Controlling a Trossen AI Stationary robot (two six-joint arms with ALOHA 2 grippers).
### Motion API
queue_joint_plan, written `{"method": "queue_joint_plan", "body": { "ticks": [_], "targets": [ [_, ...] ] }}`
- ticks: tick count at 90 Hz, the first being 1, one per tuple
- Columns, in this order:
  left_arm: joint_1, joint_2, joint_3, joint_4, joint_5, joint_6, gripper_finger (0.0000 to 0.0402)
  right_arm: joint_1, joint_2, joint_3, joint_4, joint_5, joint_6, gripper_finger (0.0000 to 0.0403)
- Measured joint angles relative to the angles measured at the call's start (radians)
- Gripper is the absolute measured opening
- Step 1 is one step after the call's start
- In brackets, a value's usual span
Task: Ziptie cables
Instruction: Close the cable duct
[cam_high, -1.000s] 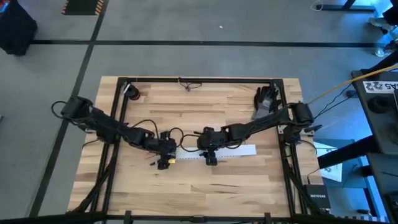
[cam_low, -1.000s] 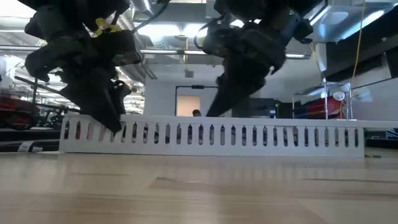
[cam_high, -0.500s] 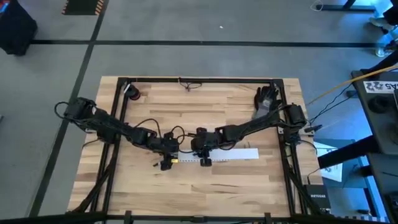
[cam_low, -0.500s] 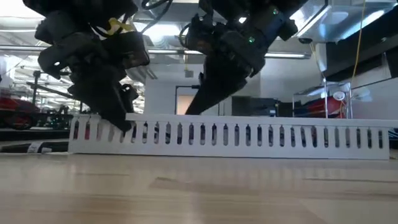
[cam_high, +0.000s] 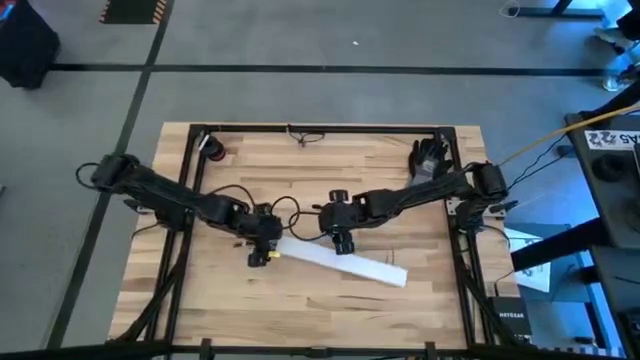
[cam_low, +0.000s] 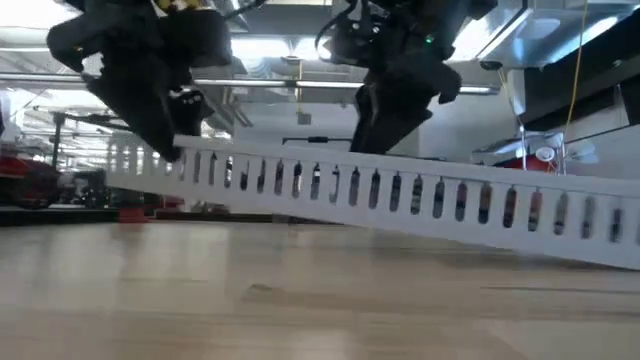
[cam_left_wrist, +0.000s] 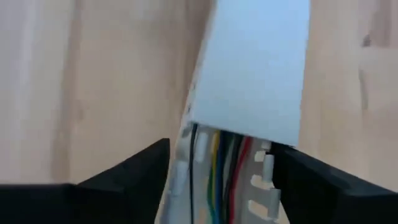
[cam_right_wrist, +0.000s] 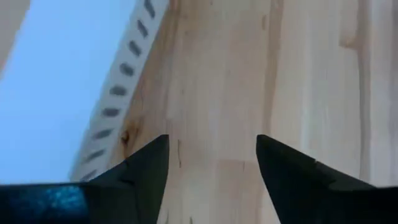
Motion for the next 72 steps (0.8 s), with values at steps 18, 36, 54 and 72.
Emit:
{"method": "queue_joint_plan", "body": {
  "ticks": [18,36,54,72],
  "targets": [
    [0.038,0.055,-0.034,0.091,-0.008,-0.033,0.0249,0.000,-0.002,0.000,0.033,-0.012,0.002,0.0234],
    [0.089,0.118,-0.036,0.121,0.032,-0.037,0.0269,0.000,-0.002,0.000,0.056,-0.021,0.006,0.0234],
    [0.135,0.144,-0.009,0.106,0.076,-0.039,0.0288,0.000,0.014,0.000,0.129,-0.042,0.022,0.0234],
    [0.139,0.102,0.004,0.090,-0.005,0.067,0.0290,0.001,0.073,0.001,0.231,-0.075,0.026,0.0234]
  ]
}}
